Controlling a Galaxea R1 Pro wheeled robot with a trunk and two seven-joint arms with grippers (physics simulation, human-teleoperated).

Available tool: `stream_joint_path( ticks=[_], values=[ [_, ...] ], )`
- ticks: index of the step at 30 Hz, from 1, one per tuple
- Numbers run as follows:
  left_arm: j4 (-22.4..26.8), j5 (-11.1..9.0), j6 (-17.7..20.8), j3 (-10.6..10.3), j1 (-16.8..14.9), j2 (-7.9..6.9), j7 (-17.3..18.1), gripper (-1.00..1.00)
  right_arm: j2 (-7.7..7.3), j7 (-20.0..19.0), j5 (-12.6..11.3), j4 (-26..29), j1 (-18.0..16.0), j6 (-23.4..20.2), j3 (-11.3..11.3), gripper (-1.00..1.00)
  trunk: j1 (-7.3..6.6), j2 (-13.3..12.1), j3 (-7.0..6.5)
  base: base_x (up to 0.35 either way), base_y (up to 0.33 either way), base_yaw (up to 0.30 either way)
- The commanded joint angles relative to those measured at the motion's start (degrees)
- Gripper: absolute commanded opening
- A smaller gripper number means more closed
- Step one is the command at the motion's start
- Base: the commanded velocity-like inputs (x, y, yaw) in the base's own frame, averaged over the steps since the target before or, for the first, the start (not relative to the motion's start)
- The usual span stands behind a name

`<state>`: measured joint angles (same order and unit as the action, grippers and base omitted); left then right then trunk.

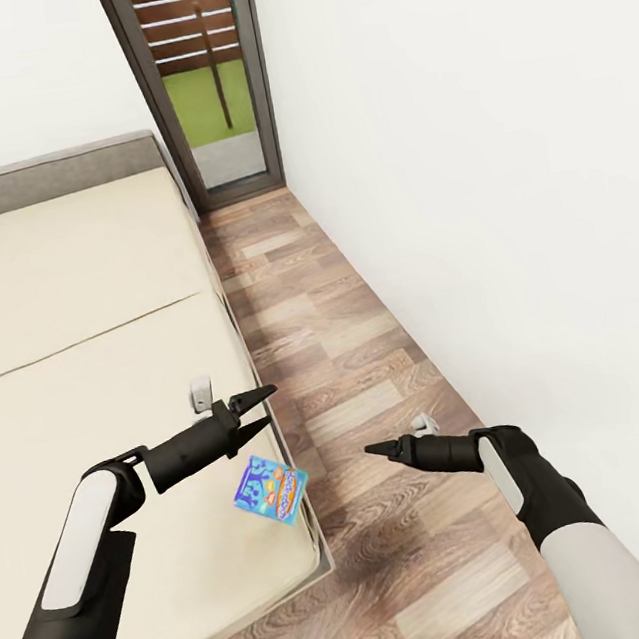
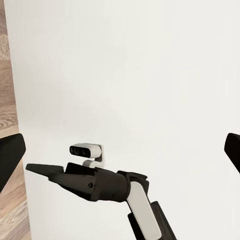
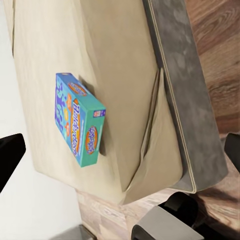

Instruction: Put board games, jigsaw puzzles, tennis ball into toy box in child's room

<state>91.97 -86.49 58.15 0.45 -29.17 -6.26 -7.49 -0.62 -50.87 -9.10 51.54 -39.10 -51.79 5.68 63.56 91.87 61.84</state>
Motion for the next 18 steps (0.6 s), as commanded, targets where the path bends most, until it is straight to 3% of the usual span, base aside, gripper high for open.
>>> stream_joint_path(
  ticks=[1,14,18],
  values=[
    [0.04,-0.66,0.21,0.05,-0.03,-0.01,-0.59,1.00,0.00,-0.09,-0.14,0.01,-0.02,-0.32,0.00,1.00,0.22,0.43,0.12,0.000,0.000,0.000],
    [0.05,-0.81,0.21,0.07,-0.02,-0.05,-0.53,1.00,-0.09,-0.17,-0.15,0.05,-0.03,-0.32,-0.18,1.00,3.08,5.65,1.27,0.000,0.000,0.000],
    [0.05,-0.80,0.18,0.08,-0.01,-0.06,-0.48,1.00,-0.13,-0.18,-0.19,0.05,-0.04,-0.32,-0.17,1.00,3.08,5.65,0.90,0.000,0.000,0.000]
  ],
)
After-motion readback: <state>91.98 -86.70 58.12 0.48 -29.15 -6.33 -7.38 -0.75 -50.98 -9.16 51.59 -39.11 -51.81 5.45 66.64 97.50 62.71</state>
